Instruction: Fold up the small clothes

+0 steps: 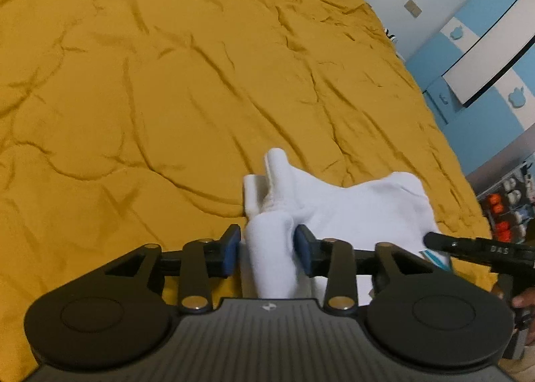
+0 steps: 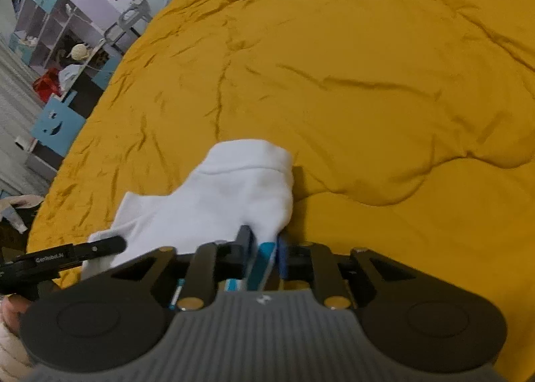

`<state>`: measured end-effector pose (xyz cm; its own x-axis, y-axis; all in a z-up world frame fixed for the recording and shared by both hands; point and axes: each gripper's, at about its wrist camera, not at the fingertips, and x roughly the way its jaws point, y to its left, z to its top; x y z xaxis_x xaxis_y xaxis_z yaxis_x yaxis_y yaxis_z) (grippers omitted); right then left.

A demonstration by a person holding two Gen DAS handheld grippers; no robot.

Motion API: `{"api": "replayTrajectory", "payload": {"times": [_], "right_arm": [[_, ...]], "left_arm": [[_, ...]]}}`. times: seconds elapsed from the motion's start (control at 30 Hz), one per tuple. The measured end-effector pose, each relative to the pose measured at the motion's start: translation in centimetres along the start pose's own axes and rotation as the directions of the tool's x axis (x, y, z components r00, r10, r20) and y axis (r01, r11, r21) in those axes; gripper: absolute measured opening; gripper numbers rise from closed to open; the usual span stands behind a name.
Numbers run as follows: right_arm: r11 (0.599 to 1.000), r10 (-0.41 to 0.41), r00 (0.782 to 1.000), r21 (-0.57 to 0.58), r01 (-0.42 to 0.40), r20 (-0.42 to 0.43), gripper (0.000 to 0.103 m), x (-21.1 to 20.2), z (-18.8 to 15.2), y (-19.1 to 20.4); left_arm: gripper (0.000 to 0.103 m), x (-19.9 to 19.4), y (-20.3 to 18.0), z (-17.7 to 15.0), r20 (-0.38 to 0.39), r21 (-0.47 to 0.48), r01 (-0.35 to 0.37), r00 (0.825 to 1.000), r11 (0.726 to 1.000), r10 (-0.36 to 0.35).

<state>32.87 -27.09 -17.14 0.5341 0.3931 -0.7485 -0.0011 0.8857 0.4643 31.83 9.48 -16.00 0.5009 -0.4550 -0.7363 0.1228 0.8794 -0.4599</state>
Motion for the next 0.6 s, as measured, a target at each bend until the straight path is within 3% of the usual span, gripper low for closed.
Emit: {"api": "replayTrajectory", "payload": {"times": [0.13, 0.2, 0.27, 0.3, 0.4, 0.47, 0.6], "right_arm": [[0.993, -0.083, 0.995, -0.084, 0.088, 0.061, 0.024, -2.9, -0.7, 1.6], [0.983, -0.111, 0.989, -0.139, 0.124, 0.096, 0.024, -4.9, -1.2, 2.7], [0.978, -0.099, 0.989, -0.171, 0.116, 0.109, 0.012, -6.6, -2.4, 3.6], [0.978, -0.078, 0.991, -0.187, 0.097, 0.106, 0.012, -7.3, -3.3, 4.1], [0.964, -0.067, 0.993, -0.251, 0.088, 0.093, 0.010, -8.0, -5.7, 4.8], [0.957, -0.075, 0.994, -0.275, 0.093, 0.074, 0.007, -7.3, -6.7, 5.0], [0.959, -0.125, 0.991, -0.252, 0.132, 0.045, 0.000, -5.8, -7.9, 3.8]], "left_arm": [[0.045, -2.9, -1.8, -0.1, 0.062, 0.060, -0.082, 0.995, 0.995, 0.078], [0.045, -4.8, -2.9, -0.5, 0.102, 0.095, -0.089, 0.992, 0.992, 0.079], [0.045, -6.0, -4.1, -1.1, 0.127, 0.134, -0.078, 0.990, 0.988, 0.061], [0.045, -6.6, -4.7, -1.7, 0.128, 0.150, -0.064, 0.991, 0.987, 0.045], [0.038, -6.7, -6.1, -3.9, 0.076, 0.198, -0.030, 0.997, 0.980, 0.015], [0.030, -5.9, -6.6, -5.1, 0.049, 0.232, -0.063, 0.997, 0.971, 0.053], [0.025, -4.5, -5.6, -6.1, -0.008, 0.197, -0.103, 0.994, 0.975, 0.106]]}}
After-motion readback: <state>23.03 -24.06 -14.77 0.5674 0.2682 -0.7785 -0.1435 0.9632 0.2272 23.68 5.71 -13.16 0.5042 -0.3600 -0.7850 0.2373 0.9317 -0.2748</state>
